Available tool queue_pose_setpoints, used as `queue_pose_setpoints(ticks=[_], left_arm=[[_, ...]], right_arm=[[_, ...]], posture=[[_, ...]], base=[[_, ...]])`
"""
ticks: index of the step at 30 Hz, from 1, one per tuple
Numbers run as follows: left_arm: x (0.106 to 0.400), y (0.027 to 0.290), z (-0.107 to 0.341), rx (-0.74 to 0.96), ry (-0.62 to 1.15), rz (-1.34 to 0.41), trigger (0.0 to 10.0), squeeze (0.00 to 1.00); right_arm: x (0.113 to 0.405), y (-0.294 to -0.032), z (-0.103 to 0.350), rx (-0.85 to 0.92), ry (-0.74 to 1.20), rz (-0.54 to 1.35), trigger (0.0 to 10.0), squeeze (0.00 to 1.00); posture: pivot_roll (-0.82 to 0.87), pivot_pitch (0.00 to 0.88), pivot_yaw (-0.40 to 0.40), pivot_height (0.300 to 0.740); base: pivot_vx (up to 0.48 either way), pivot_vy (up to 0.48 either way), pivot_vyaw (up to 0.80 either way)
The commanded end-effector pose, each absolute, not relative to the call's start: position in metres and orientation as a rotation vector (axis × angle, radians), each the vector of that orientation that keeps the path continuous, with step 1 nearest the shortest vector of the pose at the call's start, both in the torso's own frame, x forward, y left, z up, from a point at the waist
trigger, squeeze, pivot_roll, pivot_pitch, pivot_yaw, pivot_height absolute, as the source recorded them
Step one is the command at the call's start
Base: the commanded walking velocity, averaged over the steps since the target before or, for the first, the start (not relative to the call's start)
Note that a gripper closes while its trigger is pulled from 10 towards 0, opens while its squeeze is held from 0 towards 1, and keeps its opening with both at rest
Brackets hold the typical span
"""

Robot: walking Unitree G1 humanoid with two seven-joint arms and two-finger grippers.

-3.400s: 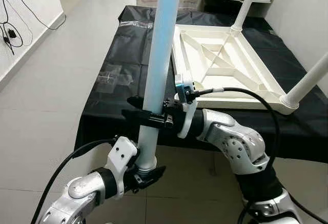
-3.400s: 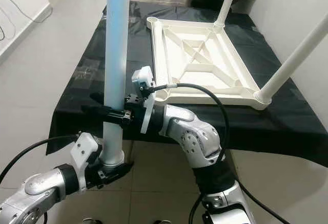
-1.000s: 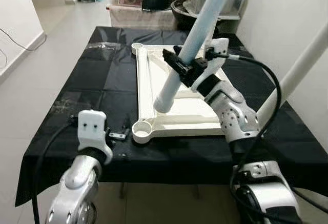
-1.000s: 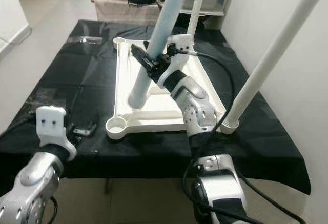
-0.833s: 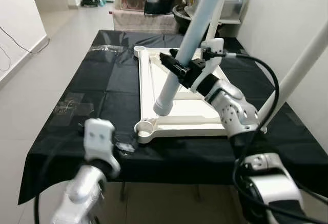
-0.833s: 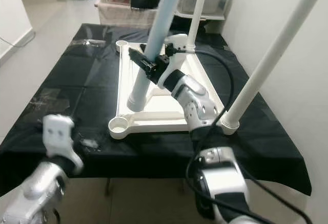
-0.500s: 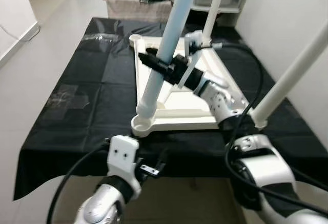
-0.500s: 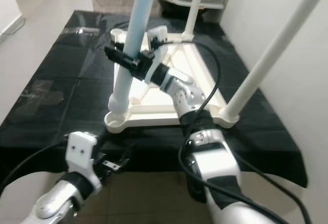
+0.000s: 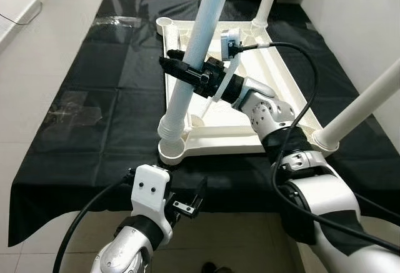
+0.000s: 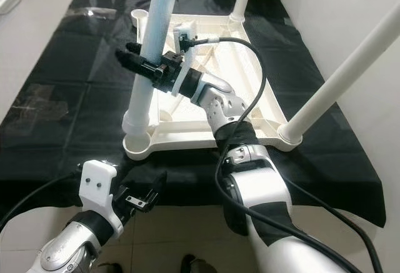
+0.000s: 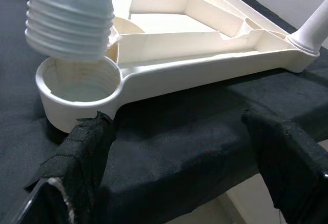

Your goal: Building children table

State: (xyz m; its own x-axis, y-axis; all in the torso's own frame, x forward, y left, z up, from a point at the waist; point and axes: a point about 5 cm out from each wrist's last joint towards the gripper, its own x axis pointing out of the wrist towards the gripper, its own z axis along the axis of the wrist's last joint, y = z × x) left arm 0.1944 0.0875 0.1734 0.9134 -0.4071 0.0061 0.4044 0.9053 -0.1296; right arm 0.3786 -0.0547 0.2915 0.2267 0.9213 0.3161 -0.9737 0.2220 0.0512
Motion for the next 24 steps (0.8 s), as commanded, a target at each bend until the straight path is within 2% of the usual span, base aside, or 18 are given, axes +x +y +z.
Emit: queue_pose_setpoints(ticks=[1,6,12,17,24], left_arm=[[0.191,0.086,0.171,-0.126,0.043,-0.420,10.0,0.00],[0.191,0.086,0.170,-0.126,0.048,-0.409,10.0,0.00],[0.191,0.085,0.169,-0.125,0.051,-0.408,10.0,0.00],[0.192,0.083,0.168,-0.113,0.049,-0.416,10.0,0.00],[0.192,0.083,0.167,-0.113,0.045,-0.416,10.0,0.00]], right_arm=[[0.375,-0.050,0.283,0.239,-0.196,1.375,10.0,0.00],[0.369,-0.043,0.267,0.164,-0.139,1.464,10.0,0.00],[0.368,-0.041,0.262,0.096,-0.134,1.463,10.0,0.00],[0.374,-0.039,0.259,-0.099,-0.172,1.311,10.0,0.00],[0.373,-0.043,0.259,-0.181,-0.157,1.259,10.0,0.00]], posture=[[0.11,0.269,-0.113,0.740],[0.11,0.253,-0.111,0.740],[0.11,0.245,-0.111,0.740],[0.11,0.228,-0.113,0.740],[0.10,0.218,-0.115,0.740]], base=[[0.000,0.000,0.00],[0.000,0.000,0.00],[0.000,0.000,0.00],[0.000,0.000,0.00],[0.000,0.000,0.00]])
